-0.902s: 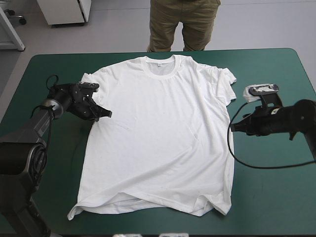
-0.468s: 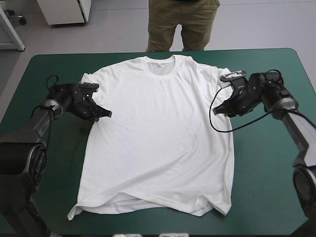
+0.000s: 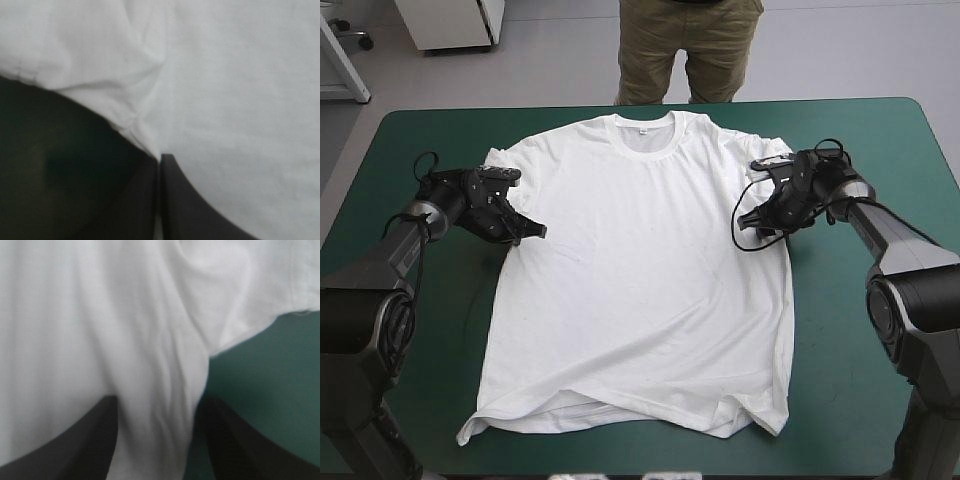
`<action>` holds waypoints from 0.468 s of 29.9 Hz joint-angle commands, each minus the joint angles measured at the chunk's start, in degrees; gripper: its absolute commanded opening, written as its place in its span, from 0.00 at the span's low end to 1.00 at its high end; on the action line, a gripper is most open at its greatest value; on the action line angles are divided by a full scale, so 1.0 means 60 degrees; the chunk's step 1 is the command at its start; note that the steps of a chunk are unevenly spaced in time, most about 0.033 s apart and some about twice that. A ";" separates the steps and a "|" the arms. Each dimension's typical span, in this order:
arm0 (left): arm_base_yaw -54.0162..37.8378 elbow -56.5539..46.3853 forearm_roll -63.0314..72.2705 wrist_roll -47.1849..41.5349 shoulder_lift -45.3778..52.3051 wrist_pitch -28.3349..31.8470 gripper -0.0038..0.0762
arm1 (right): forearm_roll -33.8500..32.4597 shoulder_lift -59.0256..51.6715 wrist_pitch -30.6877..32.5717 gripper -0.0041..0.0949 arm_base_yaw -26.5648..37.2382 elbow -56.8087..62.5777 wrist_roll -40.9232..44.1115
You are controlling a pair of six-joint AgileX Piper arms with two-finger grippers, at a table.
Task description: Fold the cloth
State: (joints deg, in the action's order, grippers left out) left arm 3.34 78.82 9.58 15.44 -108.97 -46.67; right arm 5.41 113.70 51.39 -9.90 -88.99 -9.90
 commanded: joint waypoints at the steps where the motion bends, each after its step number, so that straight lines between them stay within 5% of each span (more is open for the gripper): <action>1: 0.0121 -0.0032 0.0218 -0.0025 0.0002 -0.0285 0.04 | 0.0039 -0.0159 -0.0033 0.48 0.0006 -0.0271 0.0075; 5: 0.0121 -0.0032 0.0198 -0.0025 0.0002 -0.0281 0.04 | 0.0108 0.0001 0.0237 0.34 -0.0008 -0.0271 0.0031; 9: 0.0121 -0.0032 0.0237 -0.0042 0.0020 -0.0052 0.04 | 0.0325 -0.0018 0.0331 0.03 -0.0031 -0.0252 -0.0365; 14: 0.0121 -0.0032 0.0252 -0.0105 0.0038 0.0093 0.04 | 0.0563 -0.0121 0.0462 0.02 -0.0031 -0.0269 -0.0472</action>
State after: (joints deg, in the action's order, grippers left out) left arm 3.34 78.82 9.58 15.45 -108.97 -46.24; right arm 6.44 114.73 52.71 -9.80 -90.02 -11.89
